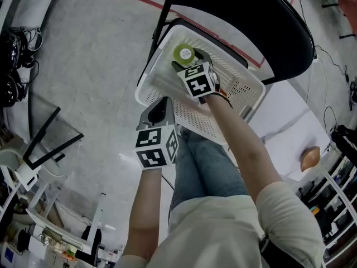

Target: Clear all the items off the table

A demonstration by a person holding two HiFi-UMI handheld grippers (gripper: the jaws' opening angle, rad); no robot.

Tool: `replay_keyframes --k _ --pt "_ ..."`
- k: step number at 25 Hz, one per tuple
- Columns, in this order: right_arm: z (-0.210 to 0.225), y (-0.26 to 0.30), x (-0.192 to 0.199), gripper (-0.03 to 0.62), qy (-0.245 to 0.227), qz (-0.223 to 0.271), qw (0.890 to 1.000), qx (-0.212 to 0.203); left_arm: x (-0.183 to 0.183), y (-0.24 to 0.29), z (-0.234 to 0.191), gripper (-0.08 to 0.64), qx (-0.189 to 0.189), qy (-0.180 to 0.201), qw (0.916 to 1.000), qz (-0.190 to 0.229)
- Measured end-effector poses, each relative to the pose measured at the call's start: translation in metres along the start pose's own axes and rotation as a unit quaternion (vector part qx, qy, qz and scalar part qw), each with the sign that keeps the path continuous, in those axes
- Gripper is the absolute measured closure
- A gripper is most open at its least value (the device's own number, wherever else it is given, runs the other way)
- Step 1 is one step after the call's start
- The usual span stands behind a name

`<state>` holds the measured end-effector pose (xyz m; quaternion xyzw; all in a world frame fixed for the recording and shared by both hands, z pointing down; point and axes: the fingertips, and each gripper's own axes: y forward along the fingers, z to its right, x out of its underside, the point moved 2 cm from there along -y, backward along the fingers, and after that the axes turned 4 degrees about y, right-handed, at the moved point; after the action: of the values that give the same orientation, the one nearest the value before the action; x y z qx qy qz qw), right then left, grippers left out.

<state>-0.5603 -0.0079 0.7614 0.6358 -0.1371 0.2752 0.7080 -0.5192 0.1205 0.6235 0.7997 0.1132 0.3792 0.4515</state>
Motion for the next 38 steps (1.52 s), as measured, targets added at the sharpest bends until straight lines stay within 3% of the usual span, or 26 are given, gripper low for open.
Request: replay_keyframes --k 21,31,38 --pt "-0.004 -0.102 -0.014 0.262 0.032 0.053 0.998 0.001 0.007 -0.025 0.040 0.551 0.008 0.026 0.9996 0.006" --pt "0.007 -0.159 -0.002 0.352 0.048 0.064 0.997 0.017 0.016 -0.042 0.058 0.552 0.007 0.039 0.9991 0.011" --pt "-0.005 -0.208 0.005 0.480 0.054 0.076 0.995 0.038 0.022 -0.063 0.068 0.552 0.012 0.050 0.9985 0.020"
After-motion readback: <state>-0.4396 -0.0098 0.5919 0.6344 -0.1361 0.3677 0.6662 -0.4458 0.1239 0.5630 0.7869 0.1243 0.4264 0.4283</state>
